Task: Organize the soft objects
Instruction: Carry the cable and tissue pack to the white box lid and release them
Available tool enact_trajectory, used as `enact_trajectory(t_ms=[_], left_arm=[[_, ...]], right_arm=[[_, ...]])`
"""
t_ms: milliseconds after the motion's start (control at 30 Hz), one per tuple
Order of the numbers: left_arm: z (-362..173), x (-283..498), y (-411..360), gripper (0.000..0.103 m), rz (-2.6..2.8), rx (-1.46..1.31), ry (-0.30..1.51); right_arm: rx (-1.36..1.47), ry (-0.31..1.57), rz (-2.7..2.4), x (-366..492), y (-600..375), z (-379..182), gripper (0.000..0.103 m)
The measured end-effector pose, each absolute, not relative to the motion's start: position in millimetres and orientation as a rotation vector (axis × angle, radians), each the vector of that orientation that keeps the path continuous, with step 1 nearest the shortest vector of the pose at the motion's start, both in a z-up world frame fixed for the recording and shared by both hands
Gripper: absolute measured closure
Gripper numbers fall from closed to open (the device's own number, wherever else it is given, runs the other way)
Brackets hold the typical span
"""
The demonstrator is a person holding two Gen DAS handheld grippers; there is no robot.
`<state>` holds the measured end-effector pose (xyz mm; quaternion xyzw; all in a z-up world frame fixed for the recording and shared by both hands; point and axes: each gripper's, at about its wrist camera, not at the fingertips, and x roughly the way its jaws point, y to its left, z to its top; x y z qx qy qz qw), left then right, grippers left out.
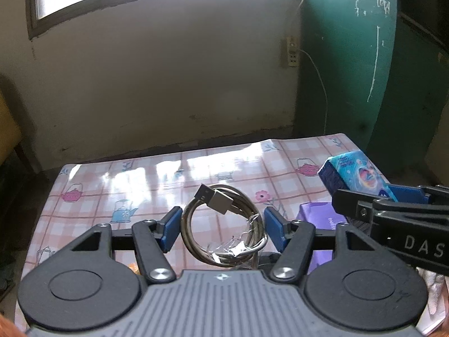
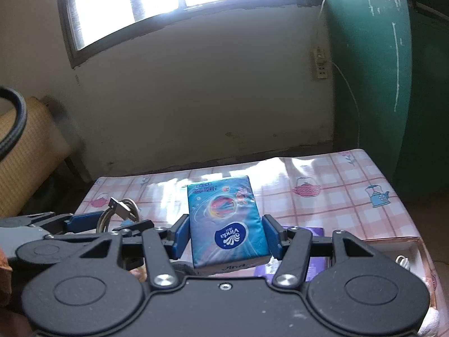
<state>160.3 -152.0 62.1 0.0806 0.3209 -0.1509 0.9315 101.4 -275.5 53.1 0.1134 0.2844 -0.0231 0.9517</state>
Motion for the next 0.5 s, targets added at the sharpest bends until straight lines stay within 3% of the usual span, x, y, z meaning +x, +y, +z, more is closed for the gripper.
enact_trajectory(t_ms=[500], left_arm=[[59.6,165.9,-193.1,0.038,-0.366,0.204,0.651]], right_arm=[[0.249,0.572,-0.103,99.2,-318.0,50.2,0.036]])
